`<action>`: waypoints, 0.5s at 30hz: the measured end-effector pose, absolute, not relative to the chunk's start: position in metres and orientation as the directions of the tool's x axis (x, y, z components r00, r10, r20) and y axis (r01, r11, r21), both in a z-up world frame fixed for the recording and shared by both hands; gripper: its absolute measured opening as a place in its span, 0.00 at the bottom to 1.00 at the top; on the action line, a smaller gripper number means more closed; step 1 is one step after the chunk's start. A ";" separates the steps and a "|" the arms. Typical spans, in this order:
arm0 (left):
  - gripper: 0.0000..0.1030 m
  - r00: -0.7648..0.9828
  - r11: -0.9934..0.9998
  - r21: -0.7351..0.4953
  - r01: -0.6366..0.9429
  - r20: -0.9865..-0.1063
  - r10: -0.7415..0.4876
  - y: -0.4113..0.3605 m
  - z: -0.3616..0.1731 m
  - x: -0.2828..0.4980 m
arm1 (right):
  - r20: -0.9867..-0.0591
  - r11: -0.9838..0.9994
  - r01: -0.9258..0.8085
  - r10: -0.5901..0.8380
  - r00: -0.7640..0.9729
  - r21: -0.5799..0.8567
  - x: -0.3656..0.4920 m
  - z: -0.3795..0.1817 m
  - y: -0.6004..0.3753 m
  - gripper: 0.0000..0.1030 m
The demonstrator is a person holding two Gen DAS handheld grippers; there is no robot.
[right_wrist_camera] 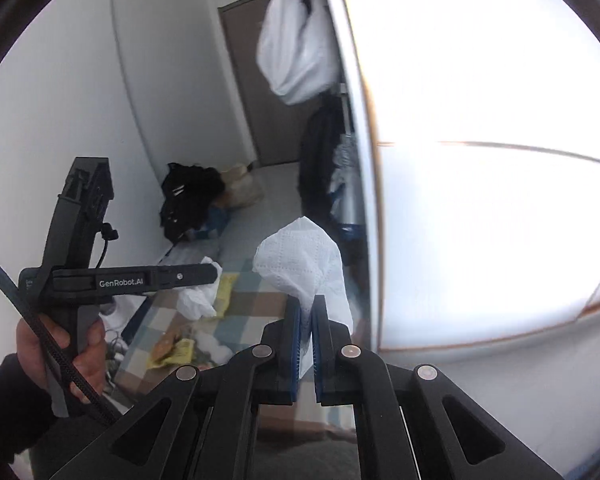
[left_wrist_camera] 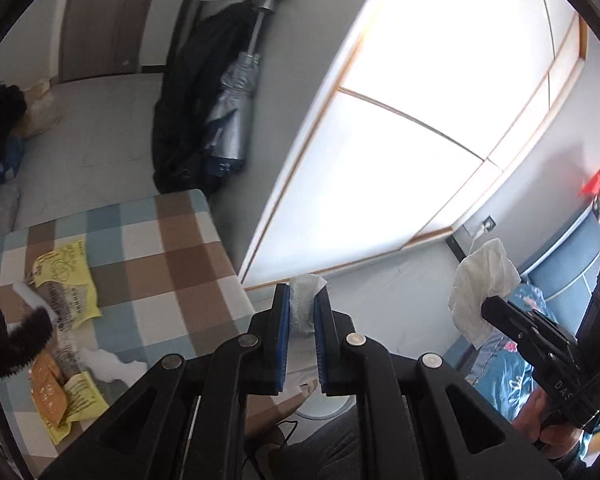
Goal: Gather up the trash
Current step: 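Carry both held tissues with both grippers over the white trash bin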
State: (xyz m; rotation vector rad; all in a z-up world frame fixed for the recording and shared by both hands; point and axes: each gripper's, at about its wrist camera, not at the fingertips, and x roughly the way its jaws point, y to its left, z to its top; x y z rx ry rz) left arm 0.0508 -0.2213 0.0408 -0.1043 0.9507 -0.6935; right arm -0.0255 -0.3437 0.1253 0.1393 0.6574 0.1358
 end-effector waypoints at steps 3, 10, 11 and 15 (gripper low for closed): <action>0.07 0.311 0.752 -0.379 0.539 -0.740 -0.596 -0.260 0.023 0.051 | -0.643 0.980 0.025 0.108 0.758 0.195 -0.034 0.098 -0.386 0.04; 0.07 0.128 0.696 -0.407 0.591 -0.806 -0.579 -0.338 -0.029 0.059 | -0.739 0.939 0.214 0.058 0.671 0.269 -0.037 0.024 -0.458 0.04; 0.07 0.097 0.691 -0.409 0.596 -0.817 -0.568 -0.348 -0.038 0.062 | -0.750 0.931 0.233 0.061 0.658 0.280 -0.038 0.014 -0.467 0.04; 0.07 -0.007 0.677 -0.435 0.593 -0.844 -0.536 -0.375 -0.068 0.068 | -0.792 0.892 0.297 0.102 0.602 0.341 -0.048 -0.031 -0.489 0.04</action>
